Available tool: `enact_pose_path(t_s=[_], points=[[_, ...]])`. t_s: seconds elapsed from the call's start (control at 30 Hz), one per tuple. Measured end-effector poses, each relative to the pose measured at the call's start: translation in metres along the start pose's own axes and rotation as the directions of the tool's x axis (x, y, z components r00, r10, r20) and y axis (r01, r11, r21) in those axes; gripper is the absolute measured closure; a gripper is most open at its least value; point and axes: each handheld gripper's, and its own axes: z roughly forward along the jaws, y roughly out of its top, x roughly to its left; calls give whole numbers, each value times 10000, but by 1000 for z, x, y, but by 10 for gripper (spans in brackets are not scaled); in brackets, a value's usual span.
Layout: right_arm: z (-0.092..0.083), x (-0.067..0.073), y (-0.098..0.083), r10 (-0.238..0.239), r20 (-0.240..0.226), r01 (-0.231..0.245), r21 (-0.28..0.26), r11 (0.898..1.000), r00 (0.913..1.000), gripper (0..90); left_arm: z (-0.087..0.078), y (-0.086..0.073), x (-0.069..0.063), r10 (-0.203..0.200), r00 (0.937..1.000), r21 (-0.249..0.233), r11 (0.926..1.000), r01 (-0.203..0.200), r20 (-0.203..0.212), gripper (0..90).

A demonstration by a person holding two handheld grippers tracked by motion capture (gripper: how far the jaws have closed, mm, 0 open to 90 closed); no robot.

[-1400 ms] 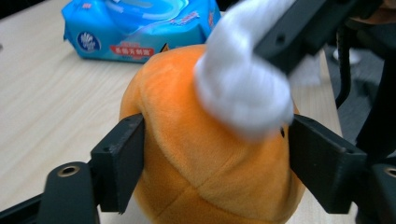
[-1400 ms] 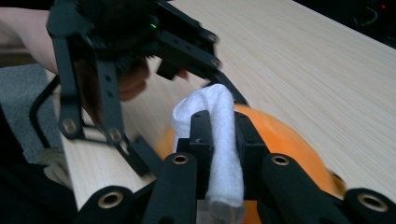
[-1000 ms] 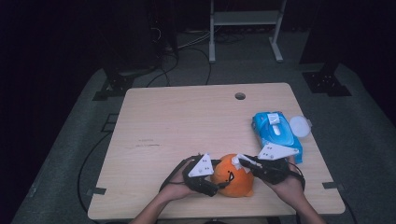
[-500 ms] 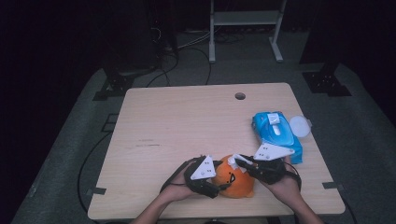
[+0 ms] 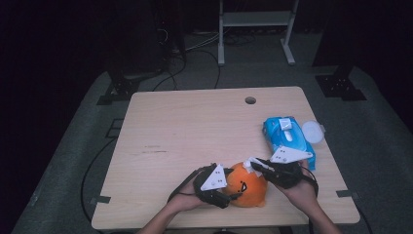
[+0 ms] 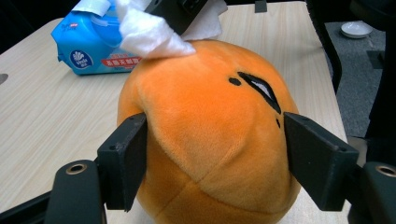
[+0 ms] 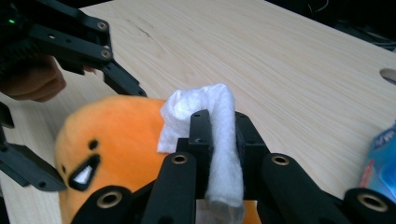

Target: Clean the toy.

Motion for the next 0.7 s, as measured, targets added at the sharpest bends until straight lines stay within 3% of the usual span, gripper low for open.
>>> enact_pose_path(t_s=[0.07, 0.13, 0.2, 0.27, 0.3, 0.33, 0.43, 0.47, 0.5, 0.53, 0.57, 0.63, 0.7], points=[[2, 3, 1, -93, -7, 93, -31, 10000, 10000, 797, -1, 3, 2, -165, 9998, -63, 9998, 165, -77, 175], [2, 4, 2, -45, -41, 45, -40, 10000, 10000, 797, 0, 4, 2, -151, 9998, -201, 9997, 148, -159, 172], [3, 11, 5, -119, -391, 111, -194, 9998, 9992, 796, 0, 3, -1, 150, 9993, -195, 9997, -157, -355, 198], [2, 18, 7, -140, -968, 108, -339, 9994, 9952, 796, 0, 3, -1, 147, 9991, -198, 9997, -154, -387, 238], [2, 22, 8, -241, -1173, 198, -383, 9991, 9928, 796, 0, 1, 2, -95, 9992, -124, 9999, 90, -391, 244], [2, 25, 8, -383, -1233, 336, -398, 9986, 9916, 796, 0, 1, 2, -95, 9992, -124, 9999, 90, -391, 248], [3, 28, 8, -543, -1270, 507, -313, 9982, 9904, 796, -1, -5, 8, -599, 9974, -84, 9982, 596, -411, 260], [3, 28, 8, -543, -1270, 507, -313, 9982, 9904, 796, -1, -5, 8, -599, 9974, -84, 9982, 596, -411, 264], [3, 26, 7, -561, -1241, 529, -288, 9982, 9907, 796, -2, -7, 10, -786, 9959, -71, 9969, 784, -440, 264], [1, 21, 5, -518, -957, 505, -158, 9986, 9941, 797, -3, -10, 15, -1217, 9914, -108, 9926, 1213, -485, 267], [0, 18, 3, -459, -830, 452, -101, 9989, 9955, 797, -3, -10, 15, -1217, 9914, -108, 9926, 1213, -485, 268], [0, 14, 1, -358, -749, 349, -128, 9993, 9966, 797, -1, -12, 20, -1739, 9837, -249, 9846, 1729, -462, 267], [1, 16, 3, -343, -787, 332, -156, 9993, 9963, 797, 0, -11, 20, -1812, 9821, -252, 9833, 1801, -510, 263]])
